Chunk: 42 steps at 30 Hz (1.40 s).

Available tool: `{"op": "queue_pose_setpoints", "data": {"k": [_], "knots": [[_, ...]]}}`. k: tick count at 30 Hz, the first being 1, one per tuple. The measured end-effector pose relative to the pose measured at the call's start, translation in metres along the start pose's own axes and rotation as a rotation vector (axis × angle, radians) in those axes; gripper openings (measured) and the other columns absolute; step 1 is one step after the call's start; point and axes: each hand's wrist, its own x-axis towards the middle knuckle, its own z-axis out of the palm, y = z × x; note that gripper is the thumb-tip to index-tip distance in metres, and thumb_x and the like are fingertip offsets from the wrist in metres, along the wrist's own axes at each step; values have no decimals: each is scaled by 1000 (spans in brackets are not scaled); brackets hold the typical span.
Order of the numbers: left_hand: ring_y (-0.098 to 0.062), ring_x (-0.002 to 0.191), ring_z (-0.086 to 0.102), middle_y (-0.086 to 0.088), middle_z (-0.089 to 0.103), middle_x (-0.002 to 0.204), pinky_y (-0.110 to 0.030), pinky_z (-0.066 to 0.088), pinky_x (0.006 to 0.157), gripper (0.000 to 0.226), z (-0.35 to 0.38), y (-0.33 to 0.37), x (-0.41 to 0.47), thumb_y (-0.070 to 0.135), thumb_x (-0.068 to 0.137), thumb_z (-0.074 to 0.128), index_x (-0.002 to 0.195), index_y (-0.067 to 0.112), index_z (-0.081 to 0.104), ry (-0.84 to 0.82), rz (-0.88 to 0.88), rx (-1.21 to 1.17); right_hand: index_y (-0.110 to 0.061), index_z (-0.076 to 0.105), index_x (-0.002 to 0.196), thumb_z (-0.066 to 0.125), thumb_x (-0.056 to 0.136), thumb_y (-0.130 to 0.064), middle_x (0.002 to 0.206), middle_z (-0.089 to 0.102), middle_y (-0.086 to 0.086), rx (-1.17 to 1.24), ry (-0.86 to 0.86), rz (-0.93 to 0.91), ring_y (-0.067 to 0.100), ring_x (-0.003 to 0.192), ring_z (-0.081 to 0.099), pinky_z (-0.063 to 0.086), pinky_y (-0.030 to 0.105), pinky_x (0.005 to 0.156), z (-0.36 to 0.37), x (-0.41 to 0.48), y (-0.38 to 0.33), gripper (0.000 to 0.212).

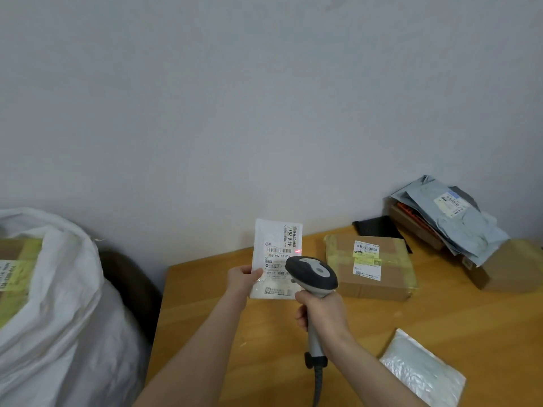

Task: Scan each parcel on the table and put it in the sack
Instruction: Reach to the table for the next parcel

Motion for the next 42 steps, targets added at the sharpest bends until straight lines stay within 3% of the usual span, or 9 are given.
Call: {"op": "queue_pose_setpoints", "data": {"k": [10, 16, 21, 27, 32, 39, 42], "knots": [[-13, 65, 65, 2, 66, 75, -23, 49, 49, 13, -3, 3, -7, 8, 86, 69, 83, 16, 60, 29, 7, -2, -2, 63, 66, 63, 82, -6, 50, 62, 8, 1, -23, 7, 16, 40, 51, 43, 25, 45, -1, -4, -2, 17], [-18, 73, 66, -3, 67, 86, -30, 54, 63, 19, -13, 4, -17, 9, 88, 67, 106, 8, 65, 61, 18, 15, -2, 63, 69, 62, 84, -4, 53, 61, 9, 23, -57, -22, 18, 43, 52, 43, 29, 49, 0, -12, -4, 15], [-17, 71, 66, -5, 68, 88, -27, 53, 57, 20, -26, 3, -34, 10, 88, 66, 108, 5, 65, 115, 35, 8, -2, 62, 70, 62, 82, -2, 55, 59, 11, 8, -116, -65, 22, 50, 53, 45, 33, 55, 4, -20, -3, 13], [-23, 82, 68, -10, 70, 98, -35, 58, 74, 21, -55, 7, -54, 12, 88, 66, 108, 5, 67, 192, 84, 12, 0, 64, 80, 64, 83, -4, 54, 60, 9, 57, -210, -88, 19, 47, 56, 47, 31, 52, 20, -28, -7, 5], [-30, 89, 68, -19, 70, 103, -42, 56, 83, 24, -110, 31, -75, 9, 89, 64, 110, -2, 67, 233, 186, 19, 0, 67, 84, 65, 86, -5, 61, 69, 13, 71, -297, -156, 19, 49, 59, 49, 30, 52, 59, -32, -43, 6], [-17, 77, 66, -12, 71, 103, -24, 54, 66, 27, -244, 79, -104, 11, 88, 66, 113, 2, 67, 458, 377, -7, 1, 66, 80, 65, 83, -6, 57, 67, 10, 85, -443, -286, 16, 44, 59, 49, 31, 53, 178, -68, -99, 7], [-19, 83, 67, -9, 71, 103, -31, 56, 72, 26, -313, 79, -113, 13, 88, 65, 112, 4, 68, 550, 409, 16, 0, 67, 82, 67, 82, -9, 58, 68, 10, 55, -515, -291, 14, 43, 58, 46, 27, 47, 241, -92, -104, 9]]}}
